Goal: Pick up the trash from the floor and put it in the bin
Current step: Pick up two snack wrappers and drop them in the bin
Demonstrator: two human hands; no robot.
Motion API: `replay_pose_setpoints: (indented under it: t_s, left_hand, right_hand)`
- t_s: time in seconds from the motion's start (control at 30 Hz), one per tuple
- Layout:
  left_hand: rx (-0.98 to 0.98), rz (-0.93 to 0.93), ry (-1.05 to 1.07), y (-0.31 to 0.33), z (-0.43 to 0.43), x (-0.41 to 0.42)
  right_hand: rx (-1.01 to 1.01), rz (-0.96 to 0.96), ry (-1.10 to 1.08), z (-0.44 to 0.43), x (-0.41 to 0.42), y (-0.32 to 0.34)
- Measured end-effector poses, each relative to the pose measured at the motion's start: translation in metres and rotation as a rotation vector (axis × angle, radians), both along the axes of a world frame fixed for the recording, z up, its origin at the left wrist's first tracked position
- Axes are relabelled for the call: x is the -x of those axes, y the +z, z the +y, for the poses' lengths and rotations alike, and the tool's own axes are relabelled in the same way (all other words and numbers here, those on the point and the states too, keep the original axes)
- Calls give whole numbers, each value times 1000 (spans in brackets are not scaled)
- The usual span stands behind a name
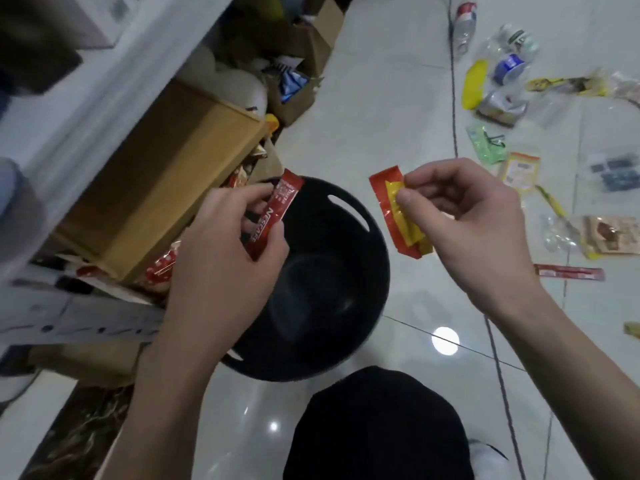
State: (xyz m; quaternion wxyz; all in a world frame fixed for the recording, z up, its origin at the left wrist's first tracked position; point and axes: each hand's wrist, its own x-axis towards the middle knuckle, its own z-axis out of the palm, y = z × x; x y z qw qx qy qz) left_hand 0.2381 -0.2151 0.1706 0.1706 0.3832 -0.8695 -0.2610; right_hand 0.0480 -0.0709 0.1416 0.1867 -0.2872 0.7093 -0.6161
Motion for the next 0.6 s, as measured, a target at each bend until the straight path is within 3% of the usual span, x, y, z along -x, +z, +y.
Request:
replay_pose_setpoints:
  t_s: [0.13, 0.27, 0.43, 0.6]
  left_hand:
    - [-6, -126, 48, -3, -2, -22]
    - [-22, -103, 52, -2, -2, -17]
    - [12, 14, -57, 0, 15, 23]
    - [0, 98, -320, 16, 62, 96]
  right_hand:
    - [-37, 81, 196, -19, -21, 0]
    - [-139, 285, 272, -14, -21, -3]
    - [-188, 347, 64, 29, 4, -10]
    - [-201, 314, -279, 116, 36, 5]
